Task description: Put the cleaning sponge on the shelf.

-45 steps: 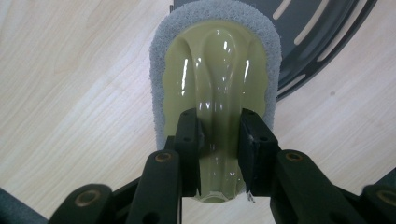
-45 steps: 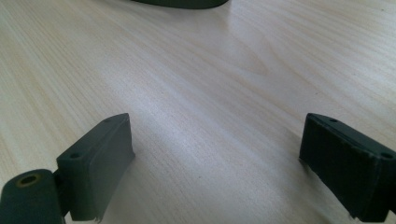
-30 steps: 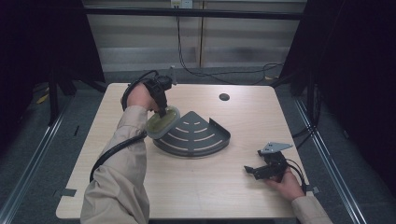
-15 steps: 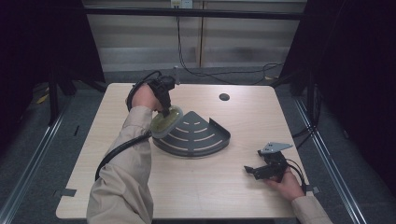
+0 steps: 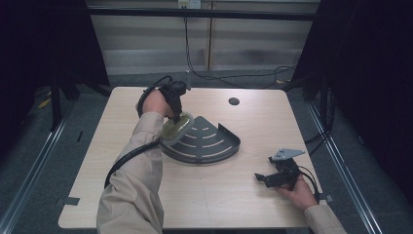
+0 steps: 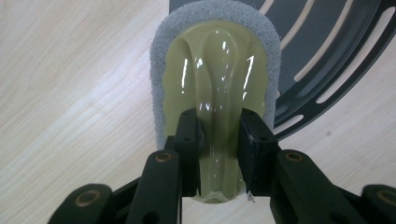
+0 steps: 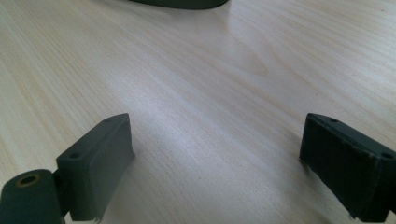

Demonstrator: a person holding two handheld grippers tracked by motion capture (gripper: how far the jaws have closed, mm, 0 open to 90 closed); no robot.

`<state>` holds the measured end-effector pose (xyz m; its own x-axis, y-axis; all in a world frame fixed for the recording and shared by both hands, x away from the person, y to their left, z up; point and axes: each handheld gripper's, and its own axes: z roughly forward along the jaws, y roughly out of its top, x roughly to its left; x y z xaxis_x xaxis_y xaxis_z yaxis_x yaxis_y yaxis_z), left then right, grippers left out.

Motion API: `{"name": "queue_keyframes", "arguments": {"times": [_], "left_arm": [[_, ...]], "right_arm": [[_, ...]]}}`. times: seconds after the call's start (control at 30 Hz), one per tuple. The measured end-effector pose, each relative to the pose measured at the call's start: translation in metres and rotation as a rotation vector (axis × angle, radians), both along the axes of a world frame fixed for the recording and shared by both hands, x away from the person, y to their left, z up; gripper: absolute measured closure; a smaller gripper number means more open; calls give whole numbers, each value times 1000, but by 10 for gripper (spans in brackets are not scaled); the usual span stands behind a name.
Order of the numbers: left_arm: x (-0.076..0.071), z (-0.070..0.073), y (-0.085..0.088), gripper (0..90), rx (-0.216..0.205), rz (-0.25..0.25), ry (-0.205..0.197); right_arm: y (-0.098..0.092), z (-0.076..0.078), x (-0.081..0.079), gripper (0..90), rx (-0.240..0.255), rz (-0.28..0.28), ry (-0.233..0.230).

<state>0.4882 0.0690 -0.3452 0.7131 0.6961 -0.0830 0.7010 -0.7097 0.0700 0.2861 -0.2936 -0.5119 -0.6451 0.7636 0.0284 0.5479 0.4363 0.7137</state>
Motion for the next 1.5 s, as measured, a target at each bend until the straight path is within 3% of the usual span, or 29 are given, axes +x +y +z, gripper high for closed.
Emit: {"name": "queue_keyframes", "arguments": {"times": [0.43, 1.5], "left_arm": [[2, -10, -13, 715, 4, 8, 3], [2, -31, -26, 714, -6, -3, -8]], "right_arm": [[0, 0, 0, 90, 1, -2, 3], [0, 0, 0, 90, 1, 1, 0]]}}
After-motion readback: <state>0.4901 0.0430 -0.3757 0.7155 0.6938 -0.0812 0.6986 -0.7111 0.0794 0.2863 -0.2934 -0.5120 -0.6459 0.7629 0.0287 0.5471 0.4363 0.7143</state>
